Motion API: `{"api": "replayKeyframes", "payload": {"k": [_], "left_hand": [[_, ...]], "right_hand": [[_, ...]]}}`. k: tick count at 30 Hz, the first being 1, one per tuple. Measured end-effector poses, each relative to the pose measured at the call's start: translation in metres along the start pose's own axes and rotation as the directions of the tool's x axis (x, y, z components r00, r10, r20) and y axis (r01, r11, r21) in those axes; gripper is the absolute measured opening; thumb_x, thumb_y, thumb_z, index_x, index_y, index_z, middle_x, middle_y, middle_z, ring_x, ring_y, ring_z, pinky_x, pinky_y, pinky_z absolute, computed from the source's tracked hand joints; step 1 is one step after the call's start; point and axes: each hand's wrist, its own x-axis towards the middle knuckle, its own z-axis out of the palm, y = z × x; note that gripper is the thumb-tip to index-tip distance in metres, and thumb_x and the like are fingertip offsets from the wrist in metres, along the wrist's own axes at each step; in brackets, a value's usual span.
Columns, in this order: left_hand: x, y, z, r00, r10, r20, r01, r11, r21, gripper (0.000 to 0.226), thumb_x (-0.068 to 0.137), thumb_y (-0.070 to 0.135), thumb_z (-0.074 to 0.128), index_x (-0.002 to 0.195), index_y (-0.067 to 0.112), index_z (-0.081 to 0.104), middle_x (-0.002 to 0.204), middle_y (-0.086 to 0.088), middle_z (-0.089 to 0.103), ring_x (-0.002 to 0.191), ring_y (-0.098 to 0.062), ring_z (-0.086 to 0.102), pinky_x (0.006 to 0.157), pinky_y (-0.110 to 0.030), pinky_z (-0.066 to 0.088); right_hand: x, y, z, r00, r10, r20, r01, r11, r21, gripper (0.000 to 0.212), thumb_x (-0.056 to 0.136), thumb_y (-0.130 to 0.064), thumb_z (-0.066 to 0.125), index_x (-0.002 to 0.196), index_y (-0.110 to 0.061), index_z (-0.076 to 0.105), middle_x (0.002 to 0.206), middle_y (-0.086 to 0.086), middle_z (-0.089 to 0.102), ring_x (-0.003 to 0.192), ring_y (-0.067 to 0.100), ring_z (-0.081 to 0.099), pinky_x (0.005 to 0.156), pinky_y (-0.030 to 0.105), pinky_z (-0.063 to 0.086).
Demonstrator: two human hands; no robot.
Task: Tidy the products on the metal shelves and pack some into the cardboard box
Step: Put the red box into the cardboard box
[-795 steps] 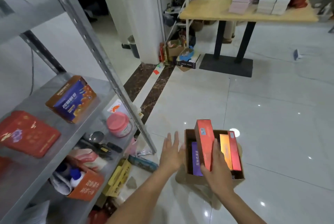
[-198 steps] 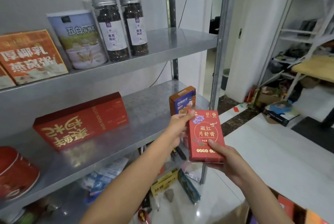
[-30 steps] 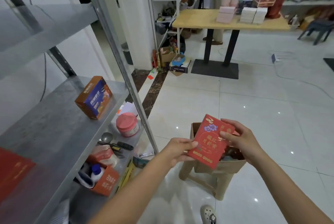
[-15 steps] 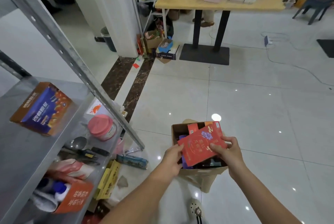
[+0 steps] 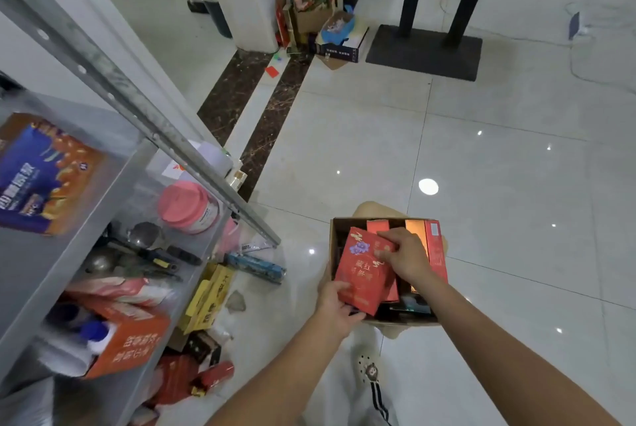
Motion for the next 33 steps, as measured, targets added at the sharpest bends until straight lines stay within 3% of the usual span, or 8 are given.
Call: {"api": "replayKeyframes", "payload": {"k": [5,10,13,16,18,21,30,33], "left_hand": [[0.011,0.005,-0.014,0.999,-0.046,0.007,0.046,0.999,-0.002,0.036,0.092,0.006,0.049,0.128,-0.001,0.047,0.131,-0.023,0.052,0.130,-0.036,0.047,0.112,-0.049,0.031],[0.013,0.017,-0.015,0.998,-0.056,-0.036,0.065,0.944,0.323,0.029,0.097,0.009,0.051,0.123,-0.003,0.047,0.132,-0.028,0.052,0.123,-0.038,0.053,0.091,-0.036,0.048],[0.024,0.027,-0.027,0.961,0.242,-0.136,-0.049,0.628,0.777,0.016,0.097,0.013,0.049,0.105,0.002,0.059,0.120,-0.023,0.065,0.085,-0.028,0.064,0.057,-0.022,0.050],[0.035,0.030,-0.042,0.825,0.563,0.047,-0.212,0.231,0.950,0.042,0.099,0.019,0.049,0.139,0.009,0.047,0.141,-0.008,0.052,0.124,-0.026,0.052,0.093,-0.028,0.044],[0.039,0.027,-0.047,0.840,0.473,0.266,-0.344,0.085,0.935,0.079,0.096,0.022,0.057,0.157,0.016,0.008,0.160,-0.001,0.021,0.148,-0.022,0.018,0.116,-0.033,0.023],[0.052,0.014,-0.051,0.876,0.267,0.401,-0.375,-0.143,0.916,0.108,0.086,0.021,0.068,0.153,0.014,-0.016,0.164,-0.004,-0.011,0.151,-0.024,-0.010,0.123,-0.037,0.005],[0.063,0.001,-0.053,0.905,0.222,0.363,-0.288,-0.308,0.907,0.127,0.081,0.030,0.075,0.147,0.012,-0.031,0.158,-0.003,-0.031,0.148,-0.021,-0.022,0.121,-0.045,0.003],[0.065,-0.001,-0.056,0.894,0.231,0.384,-0.302,-0.323,0.897,0.126,0.082,0.030,0.075,0.148,0.012,-0.031,0.158,-0.002,-0.031,0.149,-0.020,-0.020,0.122,-0.045,0.004]], "right_hand": [[0.021,0.000,0.002,0.994,0.002,0.114,0.000,1.000,-0.014,0.038,0.086,-0.006,0.069,0.124,-0.009,0.064,0.122,0.007,0.057,0.102,0.013,0.051,0.079,0.020,0.037],[0.030,0.014,0.001,0.981,0.092,0.169,-0.071,0.990,-0.125,0.037,0.089,-0.012,0.068,0.125,-0.006,0.063,0.120,0.012,0.063,0.106,0.026,0.060,0.081,0.027,0.044],[0.030,0.013,0.002,0.980,0.099,0.174,-0.066,0.980,-0.188,0.036,0.089,-0.013,0.068,0.123,-0.004,0.064,0.116,0.013,0.067,0.105,0.027,0.062,0.083,0.029,0.047],[0.033,0.009,0.006,0.983,0.111,0.148,-0.066,0.959,-0.277,0.027,0.087,-0.013,0.069,0.112,-0.004,0.071,0.108,0.015,0.071,0.100,0.028,0.064,0.081,0.031,0.048],[0.037,0.006,0.010,0.985,0.128,0.120,-0.071,0.917,-0.394,0.019,0.085,-0.018,0.068,0.099,-0.007,0.074,0.104,0.016,0.070,0.103,0.031,0.061,0.076,0.030,0.045],[0.041,-0.005,0.020,0.982,0.185,0.045,-0.132,0.830,-0.542,0.024,0.087,-0.020,0.064,0.107,-0.007,0.067,0.126,0.018,0.050,0.119,0.036,0.044,0.074,0.032,0.039],[0.042,0.008,0.057,0.958,-0.044,0.285,0.183,0.856,-0.483,0.088,0.079,-0.018,0.077,0.151,-0.019,0.027,0.148,0.007,0.026,0.132,0.028,0.032,0.103,0.038,0.042],[0.049,0.011,0.054,0.952,-0.077,0.296,0.207,0.873,-0.441,0.089,0.076,-0.012,0.079,0.150,-0.017,0.031,0.151,0.005,0.030,0.133,0.027,0.036,0.106,0.035,0.039]]}}
